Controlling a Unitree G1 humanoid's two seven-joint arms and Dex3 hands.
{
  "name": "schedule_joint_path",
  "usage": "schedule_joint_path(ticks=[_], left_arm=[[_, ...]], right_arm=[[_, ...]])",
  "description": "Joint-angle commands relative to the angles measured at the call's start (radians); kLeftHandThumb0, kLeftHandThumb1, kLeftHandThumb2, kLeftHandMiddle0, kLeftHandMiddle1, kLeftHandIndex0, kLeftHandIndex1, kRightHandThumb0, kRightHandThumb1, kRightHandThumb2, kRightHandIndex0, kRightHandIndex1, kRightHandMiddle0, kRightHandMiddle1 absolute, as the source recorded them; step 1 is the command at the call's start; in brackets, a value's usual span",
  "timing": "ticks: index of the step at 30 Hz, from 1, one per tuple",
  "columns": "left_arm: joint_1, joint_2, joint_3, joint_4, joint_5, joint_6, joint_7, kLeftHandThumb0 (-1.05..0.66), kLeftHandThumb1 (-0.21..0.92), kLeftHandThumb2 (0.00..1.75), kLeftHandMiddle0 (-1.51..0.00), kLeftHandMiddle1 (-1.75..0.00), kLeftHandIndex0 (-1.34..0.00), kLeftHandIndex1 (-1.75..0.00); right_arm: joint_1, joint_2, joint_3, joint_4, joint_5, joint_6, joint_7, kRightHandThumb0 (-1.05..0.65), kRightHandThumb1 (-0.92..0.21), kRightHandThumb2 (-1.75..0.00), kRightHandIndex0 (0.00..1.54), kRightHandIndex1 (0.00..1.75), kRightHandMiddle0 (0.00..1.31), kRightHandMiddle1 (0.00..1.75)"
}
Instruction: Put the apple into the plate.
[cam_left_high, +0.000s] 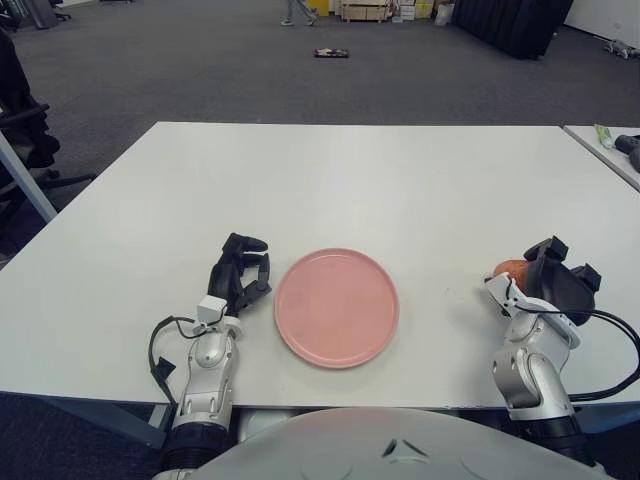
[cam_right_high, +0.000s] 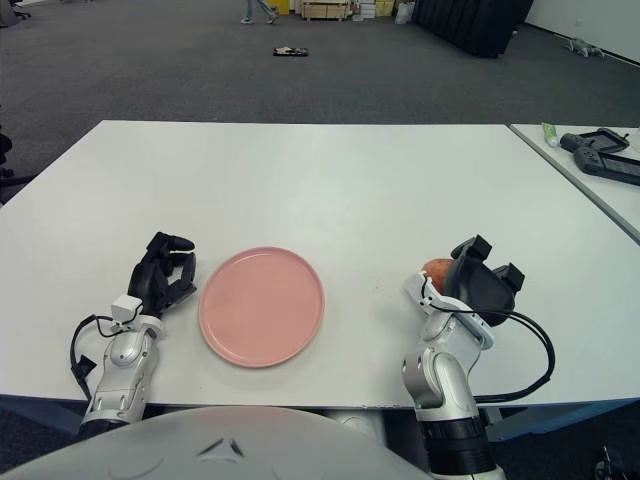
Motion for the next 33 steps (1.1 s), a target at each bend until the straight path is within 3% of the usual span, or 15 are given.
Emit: schedule_joint_path(ticks=[1,2,3,5,10,16,25,33], left_arm=[[0.020,0.007,0.015,0.051,-0.011,0.034,-0.006,-0.39,0.65,0.90,-0.57,-1.75,-0.36,-1.75],[0.019,0.008,0.016,0.053,-0.013,0.034,-0.007,-0.39,0.65,0.90,-0.57,-1.75,-0.36,-1.75],[0.019,0.008,0.018,0.055,-0.014,0.033,-0.008,-0.39,0.65,0.90,-0.57,-1.75,-0.36,-1.75],[0.016,0.008,0.021,0.059,-0.014,0.031,-0.008,-0.39,0.65,0.90,-0.57,-1.75,-0.36,-1.75],[0.012,0.006,0.028,0.068,-0.015,0.023,-0.008,-0.39,0.65,0.90,-0.58,-1.75,-0.36,-1.75],[0.007,0.004,0.035,0.074,-0.019,0.016,-0.010,-0.39,0.66,0.89,-0.57,-1.75,-0.35,-1.75],[0.005,0.003,0.040,0.074,-0.020,0.018,-0.010,-0.39,0.66,0.88,-0.57,-1.75,-0.35,-1.75],[0.003,0.003,0.043,0.073,-0.020,0.022,-0.007,-0.39,0.66,0.88,-0.57,-1.75,-0.35,-1.75]], right_arm=[[0.001,0.004,-0.014,-0.025,-0.024,0.015,-0.019,-0.48,-0.32,-1.28,0.19,1.74,0.59,1.73],[0.005,0.003,-0.015,-0.031,-0.023,0.011,-0.020,-0.31,-0.26,-1.36,0.32,1.73,0.63,1.74],[0.009,0.001,-0.018,-0.038,-0.019,0.005,-0.021,-0.25,-0.23,-1.39,0.37,1.73,0.65,1.74],[0.019,-0.009,-0.027,-0.053,-0.003,-0.020,-0.024,-0.11,-0.12,-1.53,0.61,1.71,0.65,1.74],[0.032,-0.018,-0.059,-0.059,0.037,-0.091,-0.057,-0.02,0.03,-1.70,0.85,1.71,0.66,1.75],[0.049,-0.006,-0.096,-0.071,0.074,-0.162,-0.103,-0.01,0.06,-1.74,0.89,1.73,0.68,1.75],[0.057,0.068,-0.125,-0.106,0.117,-0.207,-0.187,0.00,0.06,-1.74,0.92,1.70,0.66,1.75],[0.047,0.086,-0.147,-0.092,0.148,-0.262,-0.247,0.00,0.06,-1.73,0.92,1.68,0.66,1.75]])
